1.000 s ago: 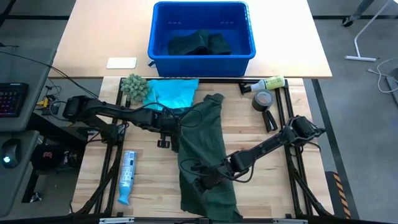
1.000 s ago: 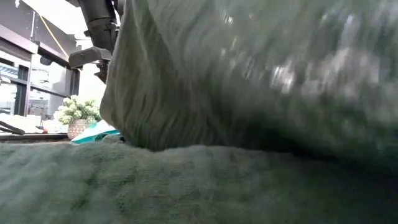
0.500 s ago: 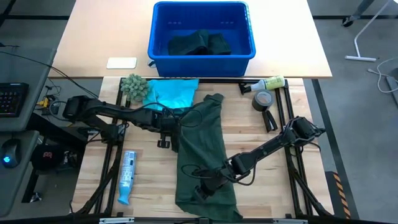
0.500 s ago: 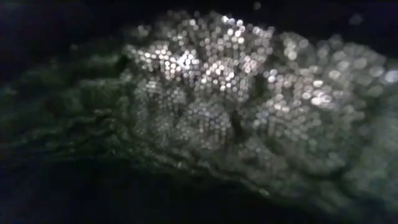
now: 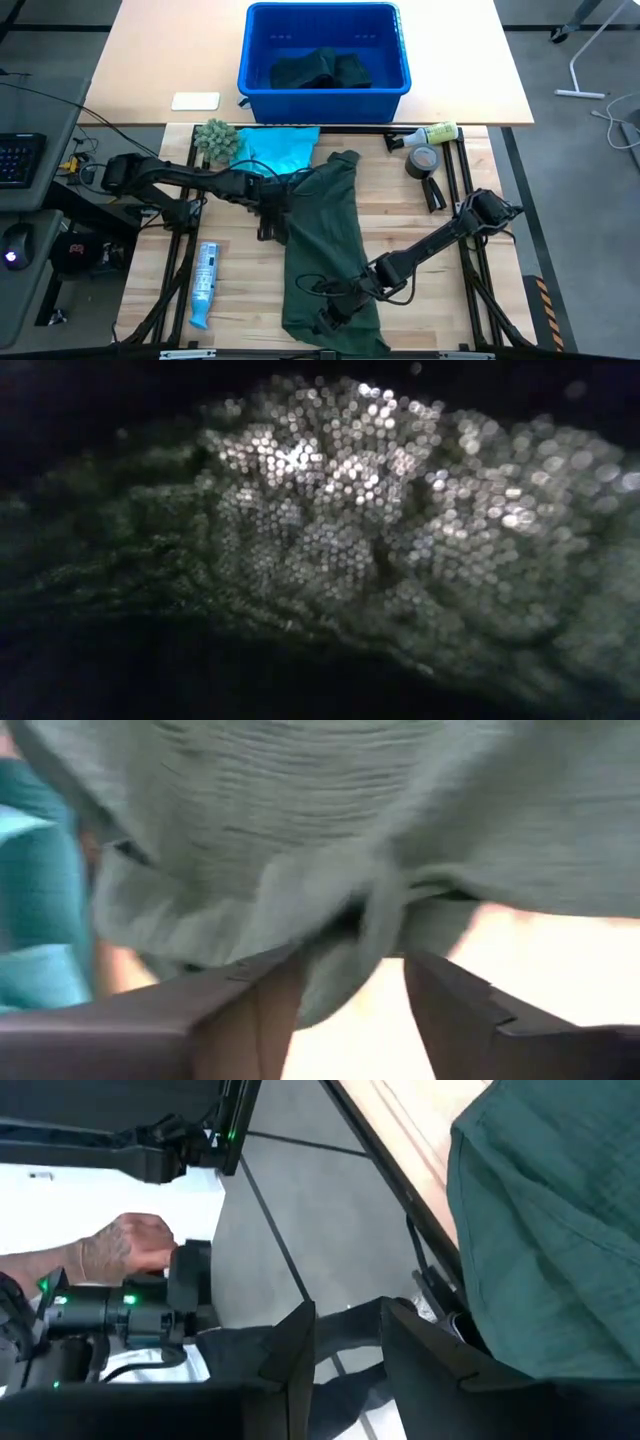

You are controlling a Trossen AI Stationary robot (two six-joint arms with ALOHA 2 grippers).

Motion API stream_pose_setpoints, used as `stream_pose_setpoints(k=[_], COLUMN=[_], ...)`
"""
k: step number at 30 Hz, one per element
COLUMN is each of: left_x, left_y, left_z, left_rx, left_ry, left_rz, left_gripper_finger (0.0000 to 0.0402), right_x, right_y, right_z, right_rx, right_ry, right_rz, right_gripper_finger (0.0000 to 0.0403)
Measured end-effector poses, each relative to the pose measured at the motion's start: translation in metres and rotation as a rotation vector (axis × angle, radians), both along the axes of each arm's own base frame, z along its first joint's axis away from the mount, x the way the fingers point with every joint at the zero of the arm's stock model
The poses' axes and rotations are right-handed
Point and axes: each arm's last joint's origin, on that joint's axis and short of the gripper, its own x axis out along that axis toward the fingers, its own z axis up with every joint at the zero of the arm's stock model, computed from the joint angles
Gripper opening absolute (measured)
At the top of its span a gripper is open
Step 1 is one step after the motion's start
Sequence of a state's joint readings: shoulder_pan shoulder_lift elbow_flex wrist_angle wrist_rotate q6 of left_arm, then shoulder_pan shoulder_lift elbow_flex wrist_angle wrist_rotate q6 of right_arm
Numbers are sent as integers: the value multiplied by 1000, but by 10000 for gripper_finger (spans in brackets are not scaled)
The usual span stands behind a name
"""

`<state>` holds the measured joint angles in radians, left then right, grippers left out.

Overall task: Fold laundry
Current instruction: Fold the green polo shirt from the blue laundry bin

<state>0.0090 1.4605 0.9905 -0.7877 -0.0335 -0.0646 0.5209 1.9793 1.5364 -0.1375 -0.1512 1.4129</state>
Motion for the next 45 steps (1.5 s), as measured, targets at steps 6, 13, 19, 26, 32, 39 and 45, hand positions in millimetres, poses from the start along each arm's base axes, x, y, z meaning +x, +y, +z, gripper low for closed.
stream_pose_setpoints(k=[6, 13, 19, 26, 32, 39, 45], left_x=[-1, 1, 17, 40, 59, 62, 76], left_y=[-2, 6, 24, 52, 59, 30, 2], left_z=[0, 18, 61, 78, 73, 62, 2], left_rx=[2, 61, 53, -62, -170, -201, -276], left_ry=[7, -2, -345, -682, -811, -762, -727], left_rz=[2, 88, 176, 347, 477, 673, 891], left_gripper_finger=[205, 209, 210, 209, 206, 34, 3], right_x=[-2, -24, -55, -91, -105, -124, -112], right_y=[-2, -35, -104, -190, -279, -363, -396], right_z=[-1, 6, 47, 69, 38, 2, -15], right_rx=[-16, -260, -545, -794, -805, -578, -559], right_ry=[29, 210, 326, 481, 438, 189, 172], right_rz=[12, -68, -327, -365, -287, -389, -400], right_gripper_finger=[99, 99, 99, 51, 2, 0, 0])
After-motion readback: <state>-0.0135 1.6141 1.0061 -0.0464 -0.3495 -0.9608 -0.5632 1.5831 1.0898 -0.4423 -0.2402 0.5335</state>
